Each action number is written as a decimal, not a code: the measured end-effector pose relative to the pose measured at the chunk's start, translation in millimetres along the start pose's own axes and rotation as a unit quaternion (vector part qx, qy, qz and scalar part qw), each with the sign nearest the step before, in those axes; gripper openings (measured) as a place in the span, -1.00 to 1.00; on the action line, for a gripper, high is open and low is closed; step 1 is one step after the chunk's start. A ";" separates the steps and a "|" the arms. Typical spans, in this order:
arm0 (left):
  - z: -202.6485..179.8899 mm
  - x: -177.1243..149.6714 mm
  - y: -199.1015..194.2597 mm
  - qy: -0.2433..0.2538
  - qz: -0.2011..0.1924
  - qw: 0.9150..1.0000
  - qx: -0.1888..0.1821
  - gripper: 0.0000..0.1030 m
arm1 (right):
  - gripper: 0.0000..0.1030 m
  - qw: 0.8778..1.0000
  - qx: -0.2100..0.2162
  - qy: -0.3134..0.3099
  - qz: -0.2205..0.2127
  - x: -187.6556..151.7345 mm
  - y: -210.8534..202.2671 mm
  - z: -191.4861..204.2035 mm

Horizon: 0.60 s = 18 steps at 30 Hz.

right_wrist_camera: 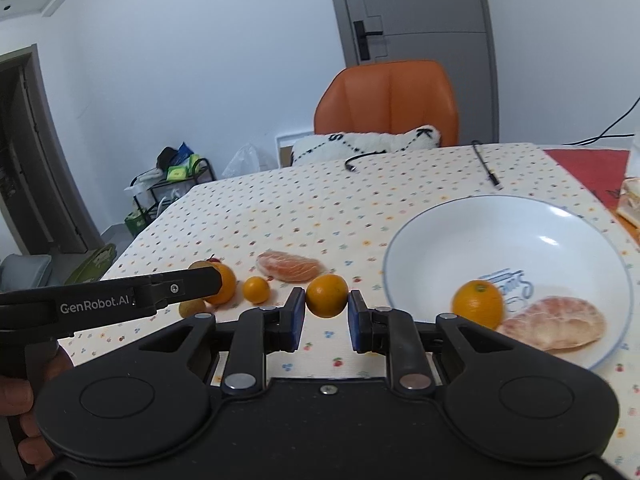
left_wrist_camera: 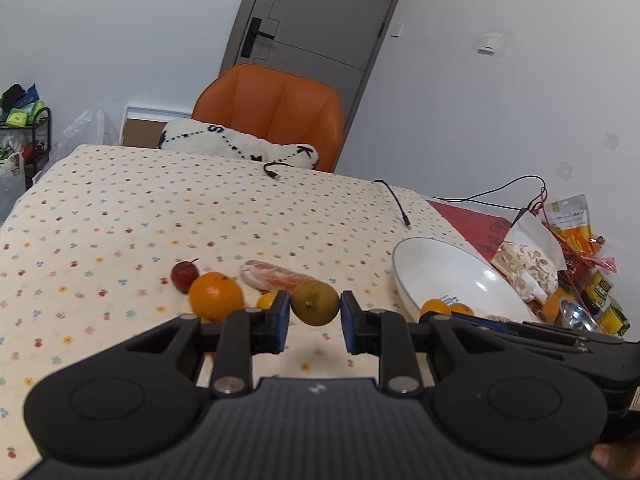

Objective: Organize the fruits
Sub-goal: 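Carry both fruits into the white bowl and open both grippers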

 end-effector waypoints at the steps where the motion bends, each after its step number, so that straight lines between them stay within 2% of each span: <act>1: -3.6 -0.2 0.9 0.001 -0.001 1.000 -0.003 -0.51 | -0.59 1.000 -0.002 0.001 -0.001 0.2 -2.0 -2.2; 18: -52.0 -4.6 19.2 0.019 0.006 0.999 -0.049 -0.51 | -0.59 0.998 -0.060 0.017 -0.029 7.1 -34.1 -50.3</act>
Point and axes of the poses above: each gripper's, at about its wrist camera, not at the fingertips, and y roughly the way its jaws point, z to its left, x to its top, the point moved 3 cm from there along y, roughly the way its jaws point, and after that the axes turned 13 degrees about -z, right-handed, at the moved point
